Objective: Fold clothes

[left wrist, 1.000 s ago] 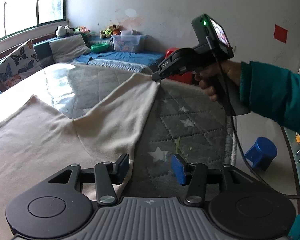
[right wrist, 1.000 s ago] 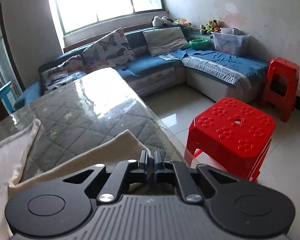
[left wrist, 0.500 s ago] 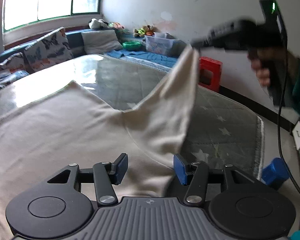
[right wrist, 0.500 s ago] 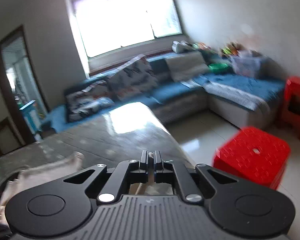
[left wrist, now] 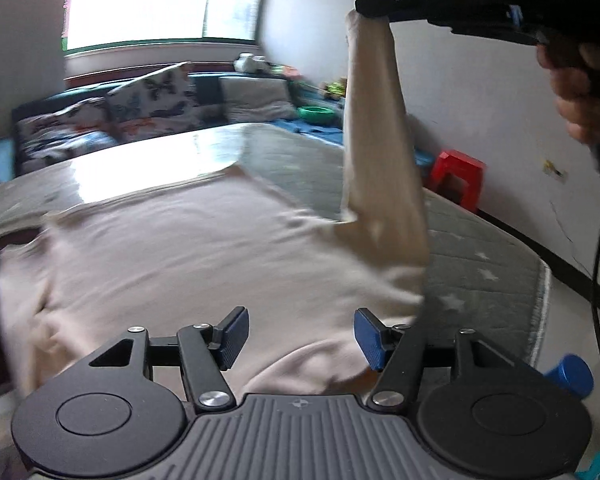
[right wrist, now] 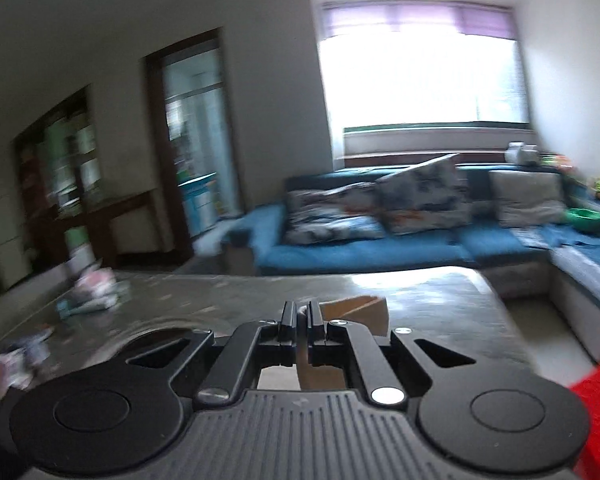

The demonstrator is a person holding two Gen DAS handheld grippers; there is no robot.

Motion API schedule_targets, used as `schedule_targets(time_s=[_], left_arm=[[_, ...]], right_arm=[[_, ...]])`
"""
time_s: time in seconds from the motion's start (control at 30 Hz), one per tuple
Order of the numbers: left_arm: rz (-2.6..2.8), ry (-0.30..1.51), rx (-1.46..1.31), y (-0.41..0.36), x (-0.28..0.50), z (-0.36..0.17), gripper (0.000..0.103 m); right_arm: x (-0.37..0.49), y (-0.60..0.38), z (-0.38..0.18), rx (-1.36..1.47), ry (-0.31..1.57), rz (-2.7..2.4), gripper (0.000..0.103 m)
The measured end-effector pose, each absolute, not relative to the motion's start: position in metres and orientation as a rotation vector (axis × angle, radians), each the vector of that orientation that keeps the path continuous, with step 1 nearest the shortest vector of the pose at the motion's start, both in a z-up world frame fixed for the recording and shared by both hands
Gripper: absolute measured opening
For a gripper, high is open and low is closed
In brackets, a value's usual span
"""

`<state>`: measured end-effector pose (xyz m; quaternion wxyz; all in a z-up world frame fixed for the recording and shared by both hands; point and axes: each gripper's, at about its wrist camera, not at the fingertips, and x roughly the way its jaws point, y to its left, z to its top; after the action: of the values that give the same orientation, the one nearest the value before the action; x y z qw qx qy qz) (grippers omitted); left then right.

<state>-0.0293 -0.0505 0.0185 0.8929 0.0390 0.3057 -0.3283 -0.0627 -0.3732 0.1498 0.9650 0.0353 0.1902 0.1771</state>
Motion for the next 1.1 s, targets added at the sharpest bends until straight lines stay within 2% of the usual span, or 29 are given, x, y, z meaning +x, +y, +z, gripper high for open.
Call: schedule_targets(time_s=[0.23,0.4,0.63,0.87,1.1], left_arm=[[-0.568,0.648,0.014,-0.009,-0.041,0.011,0.065],[-0.527,0.649,-0.008,0.006,-0.046,0.012,0.065],[-0.472,0.619,-0.017,0.017,-0.049,0.021,0.065],[-0.447,0.592,0.000,0.012,-0.040,0.030,0.064],[-0.427,0.635,0.010,-0.001,-0.020,0.022,0.063]], right_arm=[[-0.050,-0.278,0.118,0.002,0.515,0.571,0.004],[-0.053,-0.251,0.101,-0.046,0.576,0.621,0.010],[-0.058,-0.295,0.100,-0.123,0.604,0.509,0.011],[-0.061,-0.341,0.051,-0.179,0.769,0.408,0.011],[-0.044,-0.349,0.033,-0.204,0.772,0.425,0.011]])
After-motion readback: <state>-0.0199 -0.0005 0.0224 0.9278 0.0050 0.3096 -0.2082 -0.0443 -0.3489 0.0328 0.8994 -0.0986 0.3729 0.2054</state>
